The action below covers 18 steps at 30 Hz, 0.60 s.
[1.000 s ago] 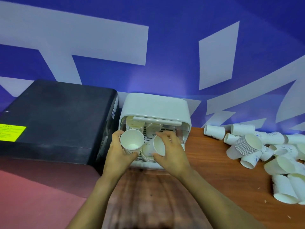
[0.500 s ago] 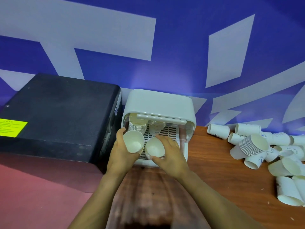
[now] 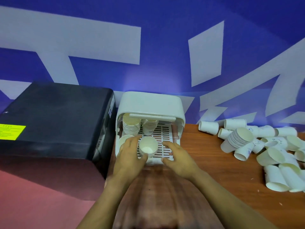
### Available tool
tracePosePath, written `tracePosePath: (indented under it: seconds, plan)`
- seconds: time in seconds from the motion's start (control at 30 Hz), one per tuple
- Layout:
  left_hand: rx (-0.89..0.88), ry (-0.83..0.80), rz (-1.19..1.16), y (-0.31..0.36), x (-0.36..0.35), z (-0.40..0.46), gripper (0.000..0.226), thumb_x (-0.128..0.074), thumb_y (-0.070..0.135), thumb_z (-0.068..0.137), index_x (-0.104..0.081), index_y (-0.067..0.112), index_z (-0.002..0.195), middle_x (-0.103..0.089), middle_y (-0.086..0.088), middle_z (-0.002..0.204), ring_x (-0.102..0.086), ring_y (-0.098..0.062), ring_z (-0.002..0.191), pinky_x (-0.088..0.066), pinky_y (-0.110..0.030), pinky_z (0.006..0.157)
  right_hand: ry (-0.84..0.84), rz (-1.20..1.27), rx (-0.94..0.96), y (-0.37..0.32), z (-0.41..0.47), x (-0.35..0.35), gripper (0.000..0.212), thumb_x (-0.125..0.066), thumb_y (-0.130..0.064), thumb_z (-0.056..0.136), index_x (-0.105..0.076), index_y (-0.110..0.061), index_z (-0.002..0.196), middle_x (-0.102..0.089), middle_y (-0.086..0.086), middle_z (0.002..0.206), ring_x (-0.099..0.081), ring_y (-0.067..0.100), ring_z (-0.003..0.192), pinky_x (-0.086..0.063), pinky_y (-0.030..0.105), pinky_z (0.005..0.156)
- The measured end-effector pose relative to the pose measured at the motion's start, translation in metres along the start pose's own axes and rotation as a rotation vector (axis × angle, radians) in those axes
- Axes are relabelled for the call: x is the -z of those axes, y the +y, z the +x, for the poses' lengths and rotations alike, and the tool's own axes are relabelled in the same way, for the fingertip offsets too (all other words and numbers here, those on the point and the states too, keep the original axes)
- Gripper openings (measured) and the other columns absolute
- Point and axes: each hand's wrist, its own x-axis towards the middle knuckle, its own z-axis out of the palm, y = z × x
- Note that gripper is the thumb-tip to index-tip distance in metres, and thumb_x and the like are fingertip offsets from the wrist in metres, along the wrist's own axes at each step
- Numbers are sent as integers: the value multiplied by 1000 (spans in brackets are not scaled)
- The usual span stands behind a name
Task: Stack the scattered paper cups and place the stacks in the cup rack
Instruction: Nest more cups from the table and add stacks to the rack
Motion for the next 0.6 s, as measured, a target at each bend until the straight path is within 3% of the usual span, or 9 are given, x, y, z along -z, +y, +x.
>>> tracePosePath:
  seconds: [0.13,0.23,0.43,0.6]
  plan:
    - [11,-235,-80,19,-29,-13,46,-67,23,83,-50,31,125,-56,12,109,-57,-12,106,-46,-31,93,16,27,-72,28,-37,12,45,-66,-25,84,-53,-27,127,-58,-8,116,-57,9,99,-47,25,90]
    - [6,-348,-104,33,-50,-24,42,-66,22,84,-53,31,123,-57,12,103,-58,-8,97,-45,-26,86,22,62,-164,50,-61,23,31,-66,-26,85,-60,-28,116,-61,-12,100,-59,5,90,-48,23,86]
    - [-35,-371,-52,62,-81,-29,35,-65,22,85,-55,28,118,-58,9,103,-56,-6,91,-40,-19,79,69,127,-176,92,-77,55,23,-65,-24,86,-64,-23,109,-66,-4,94,-60,8,87,-46,18,78]
    - [-40,-361,10,97,-128,-25,39,-67,23,83,-54,23,120,-58,8,101,-57,-13,89,-47,-33,90,43,130,-172,150,-94,90,23,-65,-24,86,-63,-23,108,-65,-5,92,-60,11,86,-47,26,81]
